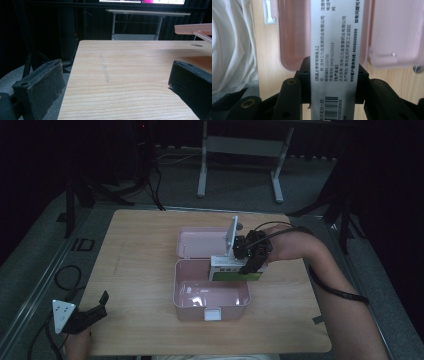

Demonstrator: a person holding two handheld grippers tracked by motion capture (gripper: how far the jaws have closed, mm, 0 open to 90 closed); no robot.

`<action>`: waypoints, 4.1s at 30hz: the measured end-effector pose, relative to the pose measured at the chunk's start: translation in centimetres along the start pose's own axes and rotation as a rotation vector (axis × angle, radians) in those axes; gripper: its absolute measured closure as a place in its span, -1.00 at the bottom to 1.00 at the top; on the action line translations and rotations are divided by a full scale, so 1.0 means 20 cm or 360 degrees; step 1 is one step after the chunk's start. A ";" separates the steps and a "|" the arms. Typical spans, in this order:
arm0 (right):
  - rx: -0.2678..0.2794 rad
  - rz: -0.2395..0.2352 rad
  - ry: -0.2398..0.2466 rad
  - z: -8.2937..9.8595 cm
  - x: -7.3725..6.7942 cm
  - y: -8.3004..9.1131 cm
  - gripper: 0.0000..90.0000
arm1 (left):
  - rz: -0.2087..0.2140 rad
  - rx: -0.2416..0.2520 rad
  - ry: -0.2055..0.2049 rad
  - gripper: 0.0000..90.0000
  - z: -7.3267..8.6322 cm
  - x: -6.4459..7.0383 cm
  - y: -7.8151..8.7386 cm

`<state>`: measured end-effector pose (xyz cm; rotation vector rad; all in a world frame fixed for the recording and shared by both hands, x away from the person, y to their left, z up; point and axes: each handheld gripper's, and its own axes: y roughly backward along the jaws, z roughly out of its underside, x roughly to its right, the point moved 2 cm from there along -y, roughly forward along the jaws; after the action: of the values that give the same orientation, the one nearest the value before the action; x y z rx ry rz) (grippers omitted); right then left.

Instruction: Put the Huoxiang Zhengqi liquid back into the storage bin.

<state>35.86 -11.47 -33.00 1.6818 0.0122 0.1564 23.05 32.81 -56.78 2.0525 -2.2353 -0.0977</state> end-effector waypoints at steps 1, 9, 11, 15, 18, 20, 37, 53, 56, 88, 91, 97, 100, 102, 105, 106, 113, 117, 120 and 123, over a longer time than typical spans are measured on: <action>-0.0001 -0.0009 0.0000 -0.02 0.00 -0.01 0.39 | 0.0000 0.0000 0.0000 -0.99 0.00 0.00 0.00; -0.0029 -0.0048 0.0031 -0.10 -0.02 -0.11 0.39 | 0.0002 -0.0001 0.0000 -0.99 0.00 0.00 0.00; -0.0033 -0.0067 0.0039 -0.11 -0.02 -0.14 0.39 | 0.0003 0.0000 0.0001 -0.99 0.00 0.00 0.00; -0.0036 -0.0109 0.0055 -0.13 -0.04 -0.19 0.39 | 0.0004 0.0001 0.0000 -0.99 0.00 0.00 0.00; -0.0035 -0.0143 0.0059 -0.13 -0.05 -0.24 0.39 | 0.0006 0.0002 0.0001 -0.99 0.00 0.00 0.00; -0.0031 -0.0156 0.0052 -0.13 -0.05 -0.28 0.39 | 0.0007 0.0002 0.0001 -0.99 0.00 0.00 0.00; -0.0126 -0.0255 -0.0011 -0.11 -0.04 -0.62 0.38 | 0.0012 -0.0001 0.0000 -0.99 0.00 0.00 0.00; -0.0160 -0.0296 -0.0013 -0.08 -0.05 -0.77 0.36 | 0.0016 -0.0001 0.0005 -0.99 0.00 0.00 0.00; -0.0171 -0.0302 -0.0006 -0.08 -0.05 -0.77 0.33 | 0.0015 -0.0001 0.0006 -0.99 0.00 0.00 0.00; 0.0452 0.0068 -0.0325 0.33 0.08 -0.21 -0.47 | 0.0014 -0.0003 0.0009 -0.99 0.00 0.00 0.00; 0.0497 0.0059 -0.0408 0.42 0.10 -0.23 -0.75 | 0.0014 -0.0006 0.0005 -0.99 0.00 0.00 0.00; 0.0555 0.0132 -0.0447 0.57 0.12 -0.35 -0.75 | 0.0013 -0.0005 0.0006 -0.99 0.00 0.00 0.00; 0.0624 0.0218 -0.0513 0.64 0.13 -0.45 -0.75 | 0.0014 -0.0003 0.0009 -0.99 0.00 0.00 0.00; 0.0655 0.0270 -0.0571 0.68 0.13 -0.52 -0.75 | 0.0014 -0.0003 0.0010 -0.99 0.00 0.00 0.00; 0.0751 0.0298 -0.0693 0.75 0.14 -0.63 -0.75 | 0.0014 -0.0001 0.0012 -0.99 0.00 0.00 0.00; 0.0768 0.0324 -0.0724 0.77 0.15 -0.67 -0.75 | 0.0014 -0.0001 0.0010 -0.99 0.00 0.00 0.00; 0.0906 0.0477 -0.0951 0.95 0.16 -0.87 -0.75 | 0.0015 0.0000 0.0013 -0.99 0.00 0.00 0.00; 0.0931 0.0559 -0.1078 1.05 0.15 -0.94 -0.75 | 0.0014 -0.0001 0.0012 -0.99 0.00 0.00 0.00; 0.0978 0.0632 -0.1182 1.13 0.13 -0.96 -0.75 | 0.0015 -0.0001 0.0013 -0.99 0.00 0.00 0.00; 0.1025 0.0731 -0.1291 1.20 0.10 -0.97 -0.75 | 0.0018 0.0000 0.0016 -0.99 0.00 0.00 0.00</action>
<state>42.05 -32.61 -54.65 2.2561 -1.0289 -0.2226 23.02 32.87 -56.79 2.0357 -2.2410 -0.0862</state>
